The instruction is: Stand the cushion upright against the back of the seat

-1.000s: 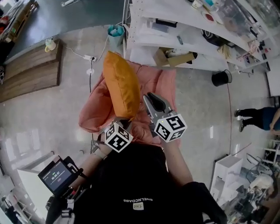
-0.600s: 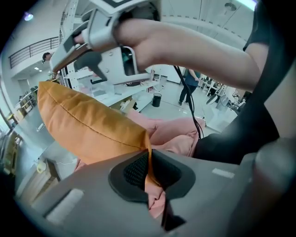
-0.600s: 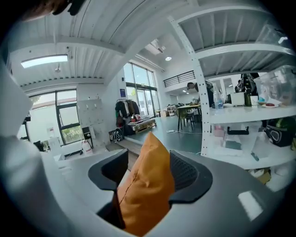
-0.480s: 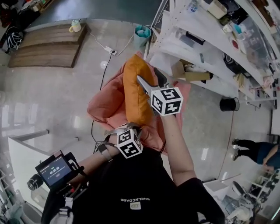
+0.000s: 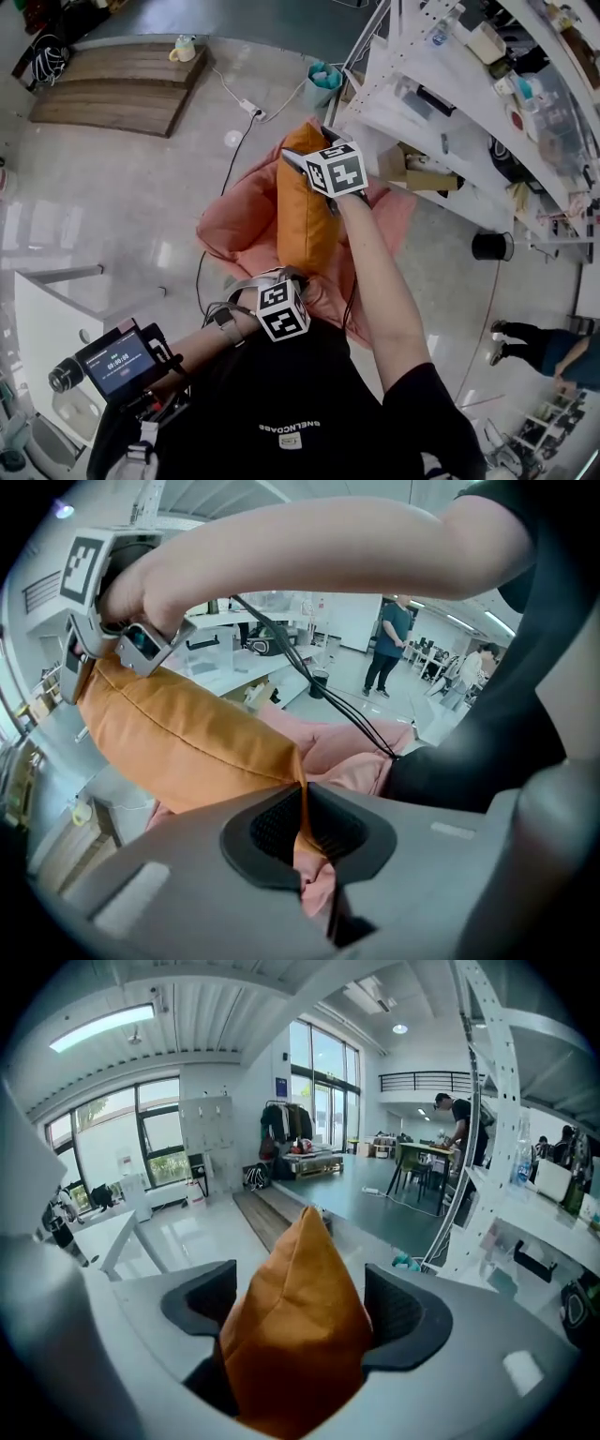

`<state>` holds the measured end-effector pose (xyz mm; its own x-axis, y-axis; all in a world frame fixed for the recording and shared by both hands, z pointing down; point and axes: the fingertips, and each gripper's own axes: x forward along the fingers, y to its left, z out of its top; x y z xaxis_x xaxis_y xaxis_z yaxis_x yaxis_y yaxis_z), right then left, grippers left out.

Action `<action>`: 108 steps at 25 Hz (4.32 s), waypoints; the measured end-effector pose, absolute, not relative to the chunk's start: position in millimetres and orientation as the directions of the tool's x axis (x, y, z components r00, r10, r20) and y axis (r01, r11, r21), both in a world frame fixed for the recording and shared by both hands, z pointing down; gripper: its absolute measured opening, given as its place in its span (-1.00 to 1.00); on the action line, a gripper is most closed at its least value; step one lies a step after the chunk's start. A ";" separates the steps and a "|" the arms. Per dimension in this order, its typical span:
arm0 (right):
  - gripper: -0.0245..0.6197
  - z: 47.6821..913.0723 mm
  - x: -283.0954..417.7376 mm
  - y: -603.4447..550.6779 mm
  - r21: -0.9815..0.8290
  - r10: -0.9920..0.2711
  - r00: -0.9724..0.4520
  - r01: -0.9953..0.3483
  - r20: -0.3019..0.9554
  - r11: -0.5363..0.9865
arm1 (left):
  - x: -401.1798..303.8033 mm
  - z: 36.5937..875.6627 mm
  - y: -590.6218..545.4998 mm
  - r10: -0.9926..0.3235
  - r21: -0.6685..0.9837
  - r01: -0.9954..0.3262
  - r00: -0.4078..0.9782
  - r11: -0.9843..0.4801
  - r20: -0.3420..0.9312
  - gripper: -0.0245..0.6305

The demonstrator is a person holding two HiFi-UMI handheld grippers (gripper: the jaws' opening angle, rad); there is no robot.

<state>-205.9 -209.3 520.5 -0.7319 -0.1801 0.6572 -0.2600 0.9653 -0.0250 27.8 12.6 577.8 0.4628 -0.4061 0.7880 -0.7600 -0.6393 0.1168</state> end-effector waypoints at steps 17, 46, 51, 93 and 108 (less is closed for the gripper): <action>-0.57 517.9 -144.3 -286.5 0.052 -0.367 -0.632 -0.460 0.682 0.887 | -7.8 560.2 -17.0 -0.478 0.162 -0.800 0.493 -0.578 0.727 -0.82; -0.58 465.7 114.4 -248.6 -0.109 -0.609 -0.486 -0.829 0.626 0.549 | -102.2 469.6 -81.1 -0.668 -0.067 -0.812 0.427 -0.580 0.610 -0.82; -0.58 465.5 131.9 -202.5 -0.104 -0.572 -0.485 -0.815 0.662 0.571 | -102.0 462.3 -73.6 -0.673 -0.090 -0.804 0.424 -0.588 0.606 -0.82; -0.58 512.7 170.2 -31.6 -0.322 -0.370 -0.527 -0.811 0.765 0.488 | -89.4 488.7 8.4 -0.380 0.030 -0.667 0.460 -0.744 0.803 -0.82; -0.31 534.6 185.2 -32.8 -0.362 -0.451 -0.558 -0.816 0.697 0.450 | -83.0 522.7 13.2 -0.366 0.101 -0.692 0.494 -0.715 0.789 -0.83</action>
<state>185.2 -32.8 534.6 -0.5578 -0.4511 0.6967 -0.8162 0.4505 -0.3618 -83.0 13.2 522.7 0.4935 -0.3663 0.7888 -0.6920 -0.7148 0.1010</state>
